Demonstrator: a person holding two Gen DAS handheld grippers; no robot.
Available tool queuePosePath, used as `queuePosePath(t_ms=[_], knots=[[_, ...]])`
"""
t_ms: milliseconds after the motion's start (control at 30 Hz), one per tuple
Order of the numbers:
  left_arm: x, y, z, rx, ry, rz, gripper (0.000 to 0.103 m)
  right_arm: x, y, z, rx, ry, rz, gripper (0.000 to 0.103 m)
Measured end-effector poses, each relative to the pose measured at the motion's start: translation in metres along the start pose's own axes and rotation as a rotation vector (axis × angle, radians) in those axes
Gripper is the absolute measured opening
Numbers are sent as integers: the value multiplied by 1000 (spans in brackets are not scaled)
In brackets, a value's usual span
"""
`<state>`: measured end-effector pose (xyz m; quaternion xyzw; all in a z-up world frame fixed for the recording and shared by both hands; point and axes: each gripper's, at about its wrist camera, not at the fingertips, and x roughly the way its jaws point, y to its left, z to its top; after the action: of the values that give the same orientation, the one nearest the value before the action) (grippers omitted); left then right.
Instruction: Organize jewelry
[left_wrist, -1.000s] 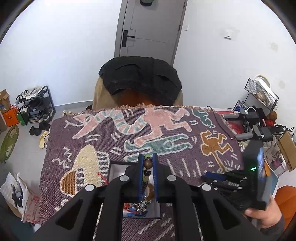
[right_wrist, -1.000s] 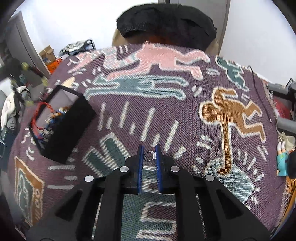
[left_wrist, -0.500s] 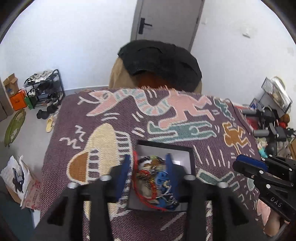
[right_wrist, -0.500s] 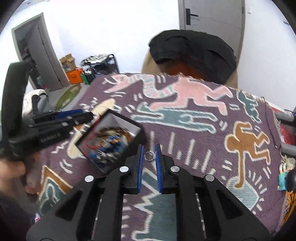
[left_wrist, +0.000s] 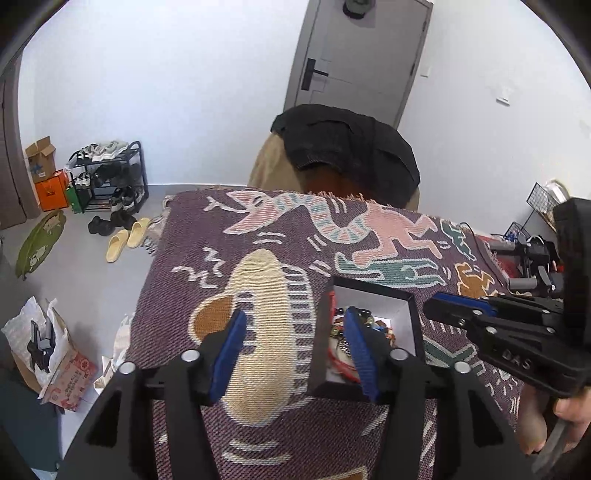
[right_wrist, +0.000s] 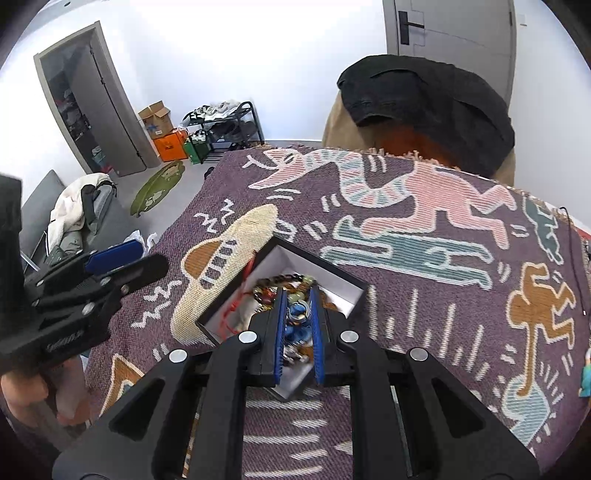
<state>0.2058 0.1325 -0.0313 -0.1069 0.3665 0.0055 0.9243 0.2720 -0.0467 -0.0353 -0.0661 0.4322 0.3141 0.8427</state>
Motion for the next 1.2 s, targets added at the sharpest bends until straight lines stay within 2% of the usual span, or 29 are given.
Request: queuePosePath(t_ms=[200, 267, 333, 367, 433, 467, 500, 600, 833, 1033, 1133, 1200], knots=[[-7, 11, -6, -22, -15, 7, 61, 12, 8, 12, 4, 9, 41, 14], [-8, 14, -7, -28, -21, 16, 66, 18, 8, 15, 15, 38, 41, 14], [-10, 14, -9, -27, -24, 21, 67, 17, 6, 13, 25, 38, 28, 14], [-12, 13, -10, -24, -27, 24, 71, 15, 4, 11, 30, 31, 24, 14], [-16, 12, -11, -19, -40, 26, 81, 8, -3, 4, 47, 20, 30, 42], [-21, 9, -12, -13, -60, 20, 86, 5, -5, 3, 51, 7, 34, 69], [-24, 7, -12, -9, -73, 13, 89, -1, -6, 1, 49, -27, 33, 81], [-33, -2, -11, -2, -101, 7, 91, -10, -11, -2, 51, -55, 5, 81], [-45, -12, -14, -10, -125, -2, 95, -36, -24, -18, 96, -85, 22, 81], [-58, -24, -20, -22, -144, 6, 95, -68, -42, -43, 163, -119, 34, 92], [-67, -36, -24, 1, -165, 23, 95, -84, -49, -54, 195, -146, 14, 96], [-72, -45, -26, 22, -177, 38, 95, -97, -53, -63, 205, -172, -30, 98]])
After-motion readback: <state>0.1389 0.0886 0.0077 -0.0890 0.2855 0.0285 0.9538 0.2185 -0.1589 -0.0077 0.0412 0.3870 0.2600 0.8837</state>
